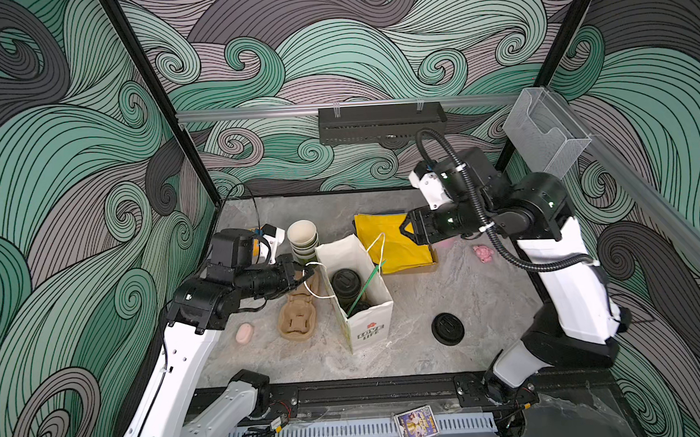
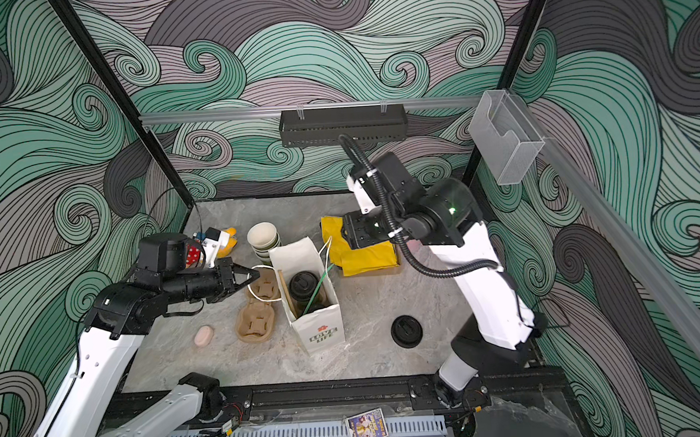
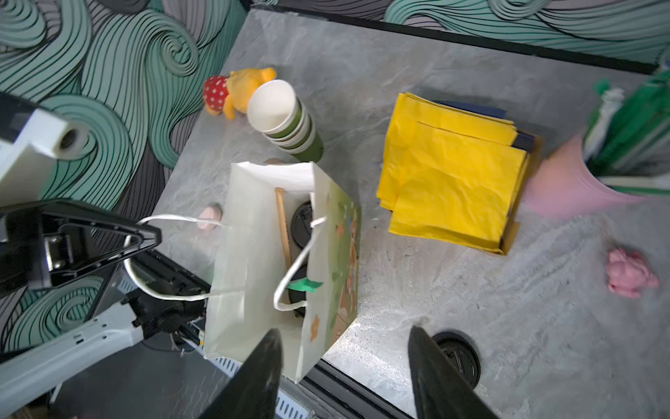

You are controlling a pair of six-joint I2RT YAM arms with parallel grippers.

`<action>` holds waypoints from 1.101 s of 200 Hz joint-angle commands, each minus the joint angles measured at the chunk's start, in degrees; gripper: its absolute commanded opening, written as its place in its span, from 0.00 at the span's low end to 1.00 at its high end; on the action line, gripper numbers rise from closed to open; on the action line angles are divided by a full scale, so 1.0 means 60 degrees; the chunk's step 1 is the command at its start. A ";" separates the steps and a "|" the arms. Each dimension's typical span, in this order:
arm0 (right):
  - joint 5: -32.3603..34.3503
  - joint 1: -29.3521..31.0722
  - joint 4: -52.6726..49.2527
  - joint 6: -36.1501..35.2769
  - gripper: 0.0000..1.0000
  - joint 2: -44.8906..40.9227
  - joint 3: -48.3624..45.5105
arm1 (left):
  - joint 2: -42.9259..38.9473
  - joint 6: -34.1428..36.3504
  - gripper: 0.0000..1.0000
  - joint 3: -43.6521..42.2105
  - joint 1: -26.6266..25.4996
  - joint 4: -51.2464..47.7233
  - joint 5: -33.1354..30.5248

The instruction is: Pack the takeout coffee

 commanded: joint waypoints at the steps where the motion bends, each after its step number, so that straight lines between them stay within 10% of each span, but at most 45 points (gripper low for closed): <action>1: -0.0074 -0.0364 0.0099 0.1137 0.54 -0.0431 -0.1168 | 0.0019 0.0268 0.01 0.0054 0.0052 0.0206 0.0152; 56: -0.1576 -0.0591 0.2718 0.2839 0.54 -0.1960 -0.5047 | -0.0162 0.0358 0.07 0.0078 0.0048 0.0256 -0.0007; 106: -0.1505 -0.0712 0.4262 0.3672 0.52 -0.2477 -0.6231 | -0.0228 0.2124 0.58 0.2581 0.0033 -0.1502 -0.3541; 143: -0.0855 -0.1242 0.3885 0.3515 0.50 -0.3048 -0.6205 | 0.1047 0.4093 0.58 0.4646 -0.0781 -0.3017 -0.3660; 178: -0.0587 -0.1585 0.3601 0.3381 0.50 -0.3679 -0.6359 | 0.1944 0.5261 0.52 0.4485 -0.3792 -0.2874 -0.4251; 220: -0.0573 -0.1652 0.3549 0.3396 0.49 -0.4075 -0.6552 | 0.2713 0.6293 0.42 0.3722 -0.5101 -0.1599 -0.4092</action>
